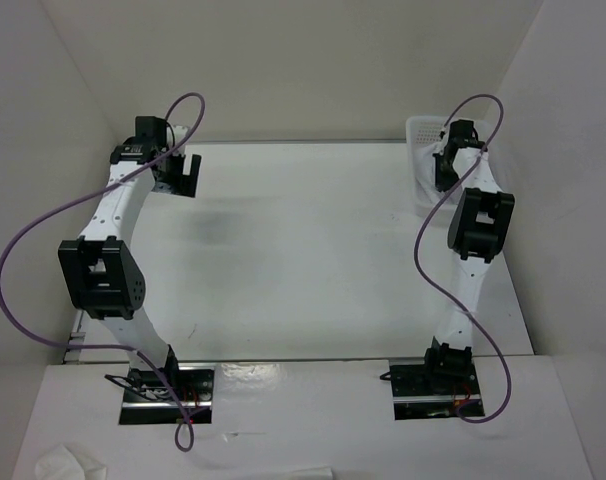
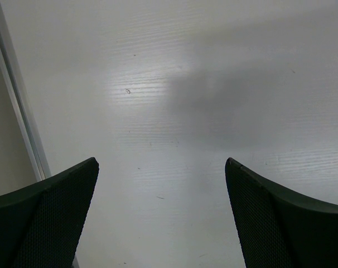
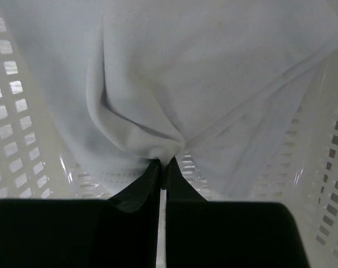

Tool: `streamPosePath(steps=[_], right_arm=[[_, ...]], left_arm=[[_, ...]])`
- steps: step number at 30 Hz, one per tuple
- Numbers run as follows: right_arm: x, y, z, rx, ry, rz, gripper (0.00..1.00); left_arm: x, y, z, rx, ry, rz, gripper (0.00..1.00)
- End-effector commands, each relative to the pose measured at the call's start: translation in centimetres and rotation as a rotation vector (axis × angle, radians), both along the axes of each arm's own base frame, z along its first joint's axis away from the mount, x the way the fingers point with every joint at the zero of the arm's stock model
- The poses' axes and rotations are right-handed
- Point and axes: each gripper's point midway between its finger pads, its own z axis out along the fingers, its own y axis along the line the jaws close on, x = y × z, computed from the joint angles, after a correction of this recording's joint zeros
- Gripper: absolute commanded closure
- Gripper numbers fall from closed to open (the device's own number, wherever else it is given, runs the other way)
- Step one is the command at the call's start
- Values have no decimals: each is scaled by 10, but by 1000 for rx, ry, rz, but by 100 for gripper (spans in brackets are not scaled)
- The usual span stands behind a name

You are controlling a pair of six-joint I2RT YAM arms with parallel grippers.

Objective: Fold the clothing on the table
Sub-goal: Grab the skirt from the pile

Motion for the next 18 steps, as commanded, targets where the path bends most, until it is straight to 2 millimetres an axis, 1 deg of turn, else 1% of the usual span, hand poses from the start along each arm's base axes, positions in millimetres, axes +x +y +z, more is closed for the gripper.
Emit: streamPosePath(steps=[1,3,4,6,7,8,9,10,11,13,14,15,16,17,18], right_arm=[[18,3,25,12,-63,18,100],[22,12,53,50,-114,36,100],[29,14,95,50,-198,51,100],[31,23,145,74,-288,75,100],[27,28,201,99,-385,99,100],[24,34,229,109,-434,123,100],[18,34,269,115,-512,134,100],[13,39,287,122,-551,156,100],[-7,53,335,109,-640,202,100],[-28,68,371,123,-705,267,100],[-46,84,396,158,-752,334,100],[-56,98,407,183,-768,380,100],[-67,116,412,245,-773,459,100],[-82,132,423,270,-786,508,100],[-89,158,425,296,-783,575,100]], left_arm=[[-2,1,24,24,-75,-18,0],[-5,1,31,25,-90,-18,0],[-5,1,31,25,-90,-18,0],[-7,1,44,32,-128,-25,0],[-8,3,48,40,-137,-19,0],[-11,3,51,40,-145,-18,0],[-12,3,55,40,-154,-18,0],[-13,3,59,41,-165,-18,0],[-16,4,65,55,-183,-18,0],[-20,6,70,64,-193,-10,0],[-25,8,75,74,-207,-1,0],[-28,10,81,87,-219,-1,0],[-31,10,77,87,-216,-2,0],[-38,10,86,88,-239,-1,0],[-41,12,88,103,-250,-2,0]])
